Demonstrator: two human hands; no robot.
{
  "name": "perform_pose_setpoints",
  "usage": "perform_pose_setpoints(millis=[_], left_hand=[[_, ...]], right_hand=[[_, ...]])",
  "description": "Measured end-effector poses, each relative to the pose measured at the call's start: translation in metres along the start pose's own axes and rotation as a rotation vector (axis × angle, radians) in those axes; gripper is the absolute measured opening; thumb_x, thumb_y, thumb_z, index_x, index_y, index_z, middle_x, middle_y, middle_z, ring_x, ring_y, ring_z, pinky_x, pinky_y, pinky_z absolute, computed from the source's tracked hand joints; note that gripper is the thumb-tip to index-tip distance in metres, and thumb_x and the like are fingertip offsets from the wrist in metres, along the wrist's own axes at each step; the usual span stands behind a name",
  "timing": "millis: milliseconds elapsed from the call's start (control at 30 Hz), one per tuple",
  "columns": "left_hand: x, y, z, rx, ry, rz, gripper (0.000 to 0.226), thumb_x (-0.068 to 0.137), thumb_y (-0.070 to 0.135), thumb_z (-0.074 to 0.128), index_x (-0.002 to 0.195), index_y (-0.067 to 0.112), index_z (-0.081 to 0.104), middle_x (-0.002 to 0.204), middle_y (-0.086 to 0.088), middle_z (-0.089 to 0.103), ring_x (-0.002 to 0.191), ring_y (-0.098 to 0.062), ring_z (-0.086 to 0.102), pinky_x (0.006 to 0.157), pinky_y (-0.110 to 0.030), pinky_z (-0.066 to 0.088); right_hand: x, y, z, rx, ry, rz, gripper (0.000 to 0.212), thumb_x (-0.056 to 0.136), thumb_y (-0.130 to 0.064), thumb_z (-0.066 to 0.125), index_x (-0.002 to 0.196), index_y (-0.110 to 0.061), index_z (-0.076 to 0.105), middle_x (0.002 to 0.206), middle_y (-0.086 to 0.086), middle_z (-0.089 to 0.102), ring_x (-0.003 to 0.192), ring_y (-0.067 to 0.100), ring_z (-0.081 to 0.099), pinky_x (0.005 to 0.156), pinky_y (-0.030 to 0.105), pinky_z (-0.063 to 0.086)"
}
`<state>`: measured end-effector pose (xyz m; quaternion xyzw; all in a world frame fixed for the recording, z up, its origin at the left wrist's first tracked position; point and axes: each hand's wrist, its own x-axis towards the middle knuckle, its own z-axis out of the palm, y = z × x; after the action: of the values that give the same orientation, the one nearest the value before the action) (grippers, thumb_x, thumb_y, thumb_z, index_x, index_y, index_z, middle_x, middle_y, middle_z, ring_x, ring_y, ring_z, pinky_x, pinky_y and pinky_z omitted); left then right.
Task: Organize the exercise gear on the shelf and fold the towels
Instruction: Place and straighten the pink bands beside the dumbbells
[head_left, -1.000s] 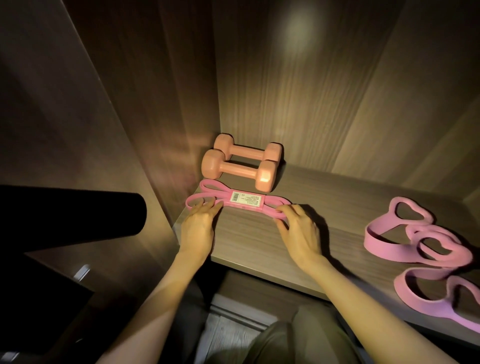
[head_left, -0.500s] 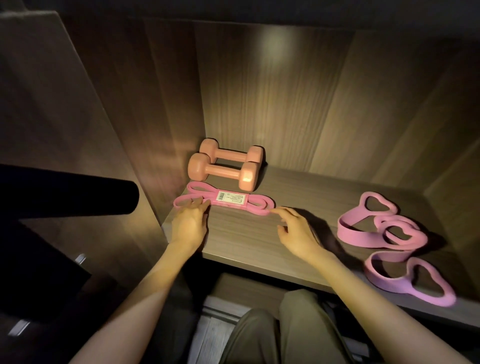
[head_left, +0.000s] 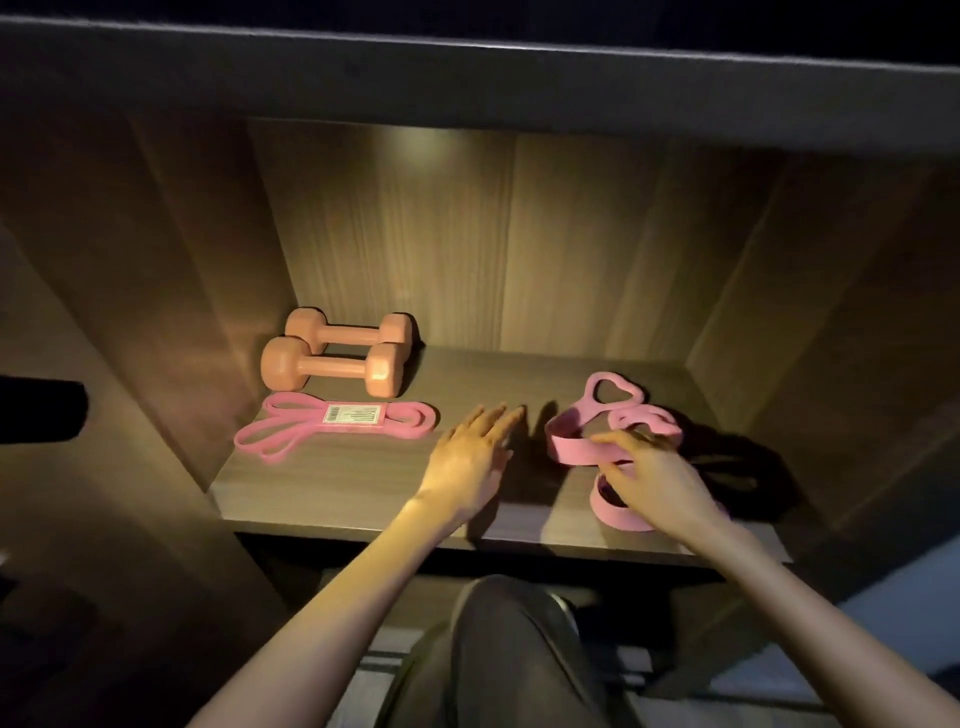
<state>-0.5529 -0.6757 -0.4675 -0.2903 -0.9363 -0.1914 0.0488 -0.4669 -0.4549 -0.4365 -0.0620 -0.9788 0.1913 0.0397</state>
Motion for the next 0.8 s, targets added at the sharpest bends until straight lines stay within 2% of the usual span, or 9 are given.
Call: perform_pose_setpoints(millis=[100,133,233,367,433,500,567,667,800], left_hand=[[0.017,0.033,0.020,-0.032,-0.071,0.053,0.057,0.099,0.025,0.044,0.150,0.027,0.020,0.157,0.005,0.023,0.145,-0.018,0.019,0.115,-0.036,0.024],[0.022,0.040,0.026,-0.054,-0.101,0.062,0.057,0.099,0.024,0.043,0.150,0.027,0.020,0.157,0.005,0.024,0.145,-0.018,0.019,0.114,-0.036,0.024],[0.031,0.053,0.040,-0.086,-0.159,0.067,0.058,0.098,0.022,0.043,0.150,0.033,0.020,0.153,0.001,0.032,0.140,-0.021,0.027,0.111,-0.036,0.027],[0.037,0.049,0.046,-0.023,-0.080,0.059,0.049,0.096,0.015,0.042,0.144,0.022,0.038,0.142,-0.003,0.046,0.123,-0.024,0.042,0.104,-0.031,0.031],[0.035,0.042,0.044,0.045,-0.094,0.097,0.045,0.095,0.015,0.041,0.140,0.020,0.043,0.141,-0.001,0.047,0.122,-0.022,0.043,0.102,-0.030,0.032],[0.030,0.034,0.040,0.069,-0.100,0.082,0.045,0.096,0.018,0.042,0.141,0.021,0.042,0.135,-0.003,0.050,0.120,-0.023,0.043,0.100,-0.031,0.034],[0.020,0.022,0.034,0.086,-0.090,0.050,0.049,0.097,0.021,0.043,0.145,0.024,0.035,0.128,-0.003,0.053,0.118,-0.023,0.043,0.098,-0.032,0.035],[0.002,0.004,0.023,0.090,-0.107,0.026,0.054,0.094,0.021,0.047,0.146,0.025,0.033,0.129,-0.003,0.054,0.118,-0.023,0.043,0.099,-0.032,0.036],[-0.024,-0.016,0.012,-0.037,-0.069,-0.055,0.045,0.094,0.020,0.051,0.138,0.023,0.047,0.124,-0.003,0.058,0.115,-0.023,0.046,0.097,-0.031,0.039]], right_hand=[[-0.013,0.023,0.000,-0.033,-0.113,-0.029,0.039,0.088,-0.037,0.061,0.127,-0.034,0.057,0.128,-0.008,0.059,0.108,0.013,0.059,0.089,0.029,0.050],[-0.017,0.028,0.002,-0.054,-0.148,-0.064,0.041,0.088,-0.038,0.061,0.129,-0.037,0.055,0.135,-0.012,0.053,0.114,0.011,0.055,0.092,0.027,0.048],[-0.026,0.042,0.010,-0.138,-0.232,-0.114,0.047,0.091,-0.035,0.058,0.136,-0.039,0.046,0.153,-0.017,0.026,0.130,0.016,0.043,0.103,0.034,0.043],[-0.028,0.050,0.021,-0.263,-0.177,-0.146,0.040,0.096,-0.032,0.051,0.136,-0.033,0.046,0.157,-0.021,0.011,0.126,0.019,0.046,0.093,0.036,0.050],[-0.025,0.048,0.023,-0.320,-0.145,-0.135,0.036,0.098,-0.029,0.045,0.133,-0.029,0.047,0.157,-0.021,0.011,0.124,0.021,0.047,0.088,0.040,0.051],[-0.020,0.044,0.025,-0.383,-0.110,-0.120,0.037,0.097,-0.021,0.043,0.133,-0.026,0.047,0.158,-0.017,0.013,0.126,0.023,0.044,0.088,0.041,0.050],[-0.018,0.042,0.028,-0.390,-0.089,-0.077,0.045,0.095,-0.013,0.044,0.138,-0.026,0.042,0.158,-0.012,0.018,0.127,0.025,0.044,0.092,0.039,0.046],[-0.019,0.044,0.030,-0.395,-0.104,-0.040,0.051,0.094,-0.014,0.045,0.142,-0.030,0.037,0.157,-0.010,0.024,0.128,0.024,0.045,0.099,0.040,0.039],[-0.017,0.042,0.025,-0.311,-0.183,0.059,0.066,0.090,-0.017,0.048,0.149,-0.032,0.021,0.148,-0.002,0.040,0.134,0.026,0.039,0.112,0.048,0.026]])
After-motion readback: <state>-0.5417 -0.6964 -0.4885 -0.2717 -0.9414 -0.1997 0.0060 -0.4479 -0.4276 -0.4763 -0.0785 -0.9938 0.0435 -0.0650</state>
